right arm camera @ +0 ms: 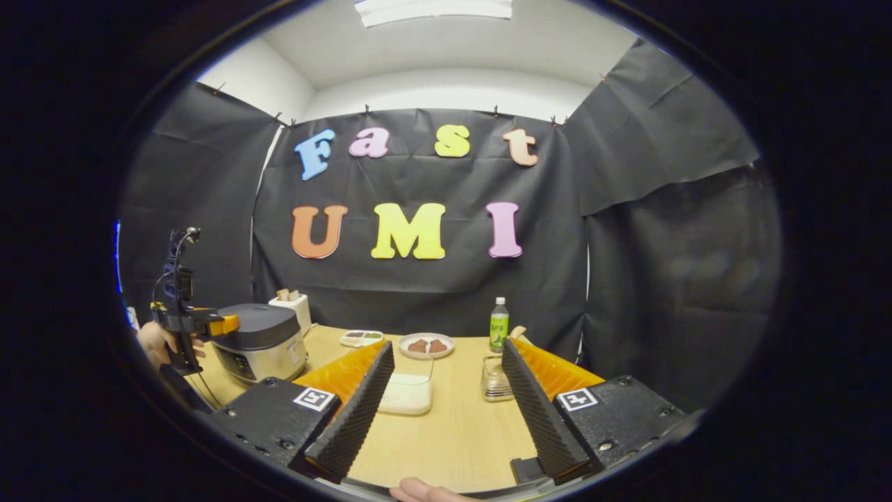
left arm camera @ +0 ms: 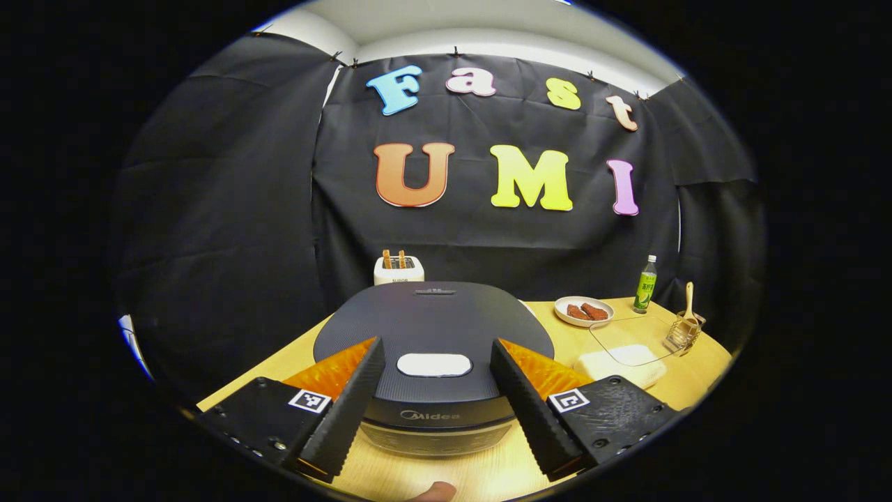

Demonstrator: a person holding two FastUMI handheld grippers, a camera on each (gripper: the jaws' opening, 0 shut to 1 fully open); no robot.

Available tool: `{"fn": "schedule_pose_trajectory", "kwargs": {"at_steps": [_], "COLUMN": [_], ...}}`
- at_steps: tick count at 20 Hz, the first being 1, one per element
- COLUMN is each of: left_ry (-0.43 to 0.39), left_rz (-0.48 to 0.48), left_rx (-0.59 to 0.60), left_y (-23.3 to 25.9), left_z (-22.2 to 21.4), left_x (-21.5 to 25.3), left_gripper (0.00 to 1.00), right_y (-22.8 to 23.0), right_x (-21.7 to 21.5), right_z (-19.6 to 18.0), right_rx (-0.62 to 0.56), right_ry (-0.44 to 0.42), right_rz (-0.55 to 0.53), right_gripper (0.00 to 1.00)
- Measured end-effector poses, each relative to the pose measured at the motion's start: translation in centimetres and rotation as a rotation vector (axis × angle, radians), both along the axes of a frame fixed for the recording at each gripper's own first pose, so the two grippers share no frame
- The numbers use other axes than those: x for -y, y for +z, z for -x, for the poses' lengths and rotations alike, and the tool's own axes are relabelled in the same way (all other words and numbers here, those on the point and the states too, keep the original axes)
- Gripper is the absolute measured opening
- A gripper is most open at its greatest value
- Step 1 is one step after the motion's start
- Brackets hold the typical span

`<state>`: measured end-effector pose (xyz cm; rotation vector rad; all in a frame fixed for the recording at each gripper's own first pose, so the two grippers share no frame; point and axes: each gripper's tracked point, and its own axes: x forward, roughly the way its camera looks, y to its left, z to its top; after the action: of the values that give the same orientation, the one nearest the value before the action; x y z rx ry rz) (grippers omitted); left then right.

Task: Close the left gripper, press the button to open the rice cooker; take a wooden spoon from the chopstick holder with the right hand, scoop a spoonful of rice and pour it into the rice cooker, then put the wooden spoon back into the chopstick holder.

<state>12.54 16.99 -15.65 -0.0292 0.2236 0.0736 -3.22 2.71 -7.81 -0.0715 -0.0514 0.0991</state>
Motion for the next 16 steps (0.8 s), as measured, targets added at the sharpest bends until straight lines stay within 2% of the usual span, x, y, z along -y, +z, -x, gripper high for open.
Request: {"fn": "schedule_pose_trajectory", "kwargs": {"at_steps": [2,7,8,9,10,16], "left_ry": [0.015,-0.021,-0.020,-0.012,-0.008,-0.020], "left_rz": [-0.042,-0.049,-0.056,-0.067,-0.068,-0.021], "left_rx": [-0.021,-0.008,-0.014,-0.011,-0.007,0.070], "left_y": [0.3,2.8,3.1,3.6,4.3,8.4], "left_z": [0.5,2.0,2.6,3.1,3.7,8.1], "left_x": [0.1,3.4,3.8,4.0,4.3,7.0], "left_gripper": [0.98,0.94,1.00,0.94,0.94,0.96], "right_y": [-0.1,0.0,0.2,0.5,0.7,1.1], "right_x": [-0.1,0.0,0.1,0.3,0.5,2.0], "right_z": [-0.1,-0.1,0.0,0.2,0.5,0.8], "right_rx": [-0.003,-0.010,-0.006,0.002,0.011,0.011], "right_ry": [0.001,-0.005,-0.008,-0.010,-0.010,-0.020], "right_rz": [0.000,-0.003,-0.002,-0.004,-0.006,-0.033], "right_gripper": [1.00,1.00,1.00,1.00,1.00,1.00]}}
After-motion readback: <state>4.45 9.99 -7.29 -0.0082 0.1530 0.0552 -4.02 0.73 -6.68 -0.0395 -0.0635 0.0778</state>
